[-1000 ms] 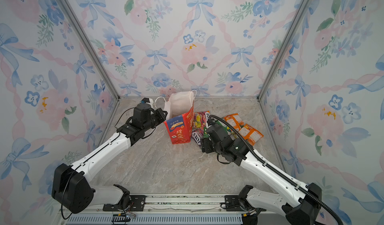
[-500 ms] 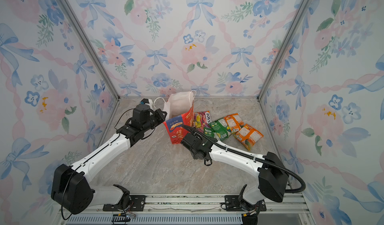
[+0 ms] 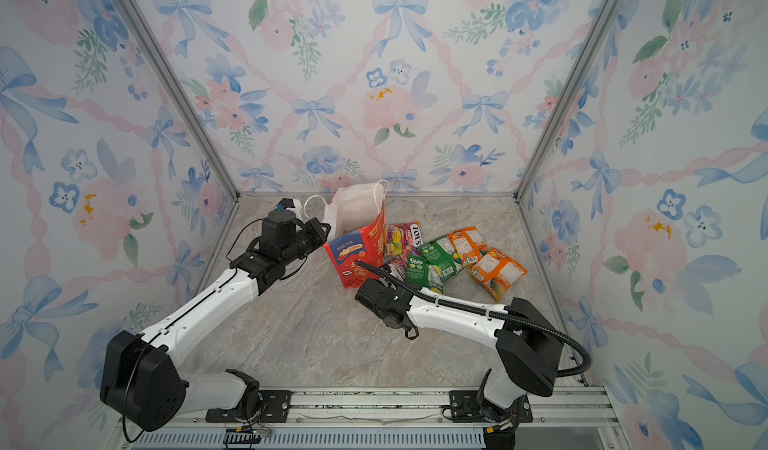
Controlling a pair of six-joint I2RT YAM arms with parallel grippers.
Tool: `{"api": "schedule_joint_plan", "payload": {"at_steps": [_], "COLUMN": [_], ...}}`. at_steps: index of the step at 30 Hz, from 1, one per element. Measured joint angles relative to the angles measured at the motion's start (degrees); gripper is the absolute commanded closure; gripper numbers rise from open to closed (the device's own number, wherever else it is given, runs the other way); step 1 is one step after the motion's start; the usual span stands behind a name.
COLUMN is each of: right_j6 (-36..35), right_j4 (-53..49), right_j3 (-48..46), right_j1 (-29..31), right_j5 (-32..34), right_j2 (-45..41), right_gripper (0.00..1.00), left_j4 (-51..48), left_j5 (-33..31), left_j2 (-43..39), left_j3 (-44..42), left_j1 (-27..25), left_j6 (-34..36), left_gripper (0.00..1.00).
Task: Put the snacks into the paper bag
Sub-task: 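Raise the right gripper out of the bag and move toward the snack pile, then lower the open right gripper onto the green Spring Tea candy bag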
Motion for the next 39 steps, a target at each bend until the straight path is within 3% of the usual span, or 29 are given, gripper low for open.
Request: {"api": "schedule_joint_plan", "payload": {"at_steps": [8, 15, 39], "right_j6": [4.48, 8.15, 3.54], "right_j4": [-0.85, -1.38, -1.20], "right_j3": [0.22, 0.04, -1.99], "right_j1": [1.25, 1.25, -0.72], "right_j5": [3.80, 6.54, 13.00], "right_j2": [8.57, 9.33, 10.78], "right_gripper": [0.11, 0.10, 0.10], "left_j4": [0.02, 0.07, 0.37], "left_j5": [0.79, 1.09, 1.53], "left_j2": [0.00, 0.00, 0.00], "left_j3": [-0.07, -0.20, -0.26], "left_j1": [0.52, 0.79, 0.79], "left_j6": [0.00, 0.00, 0.00], "left_gripper": [1.00, 1.00, 1.00]}}
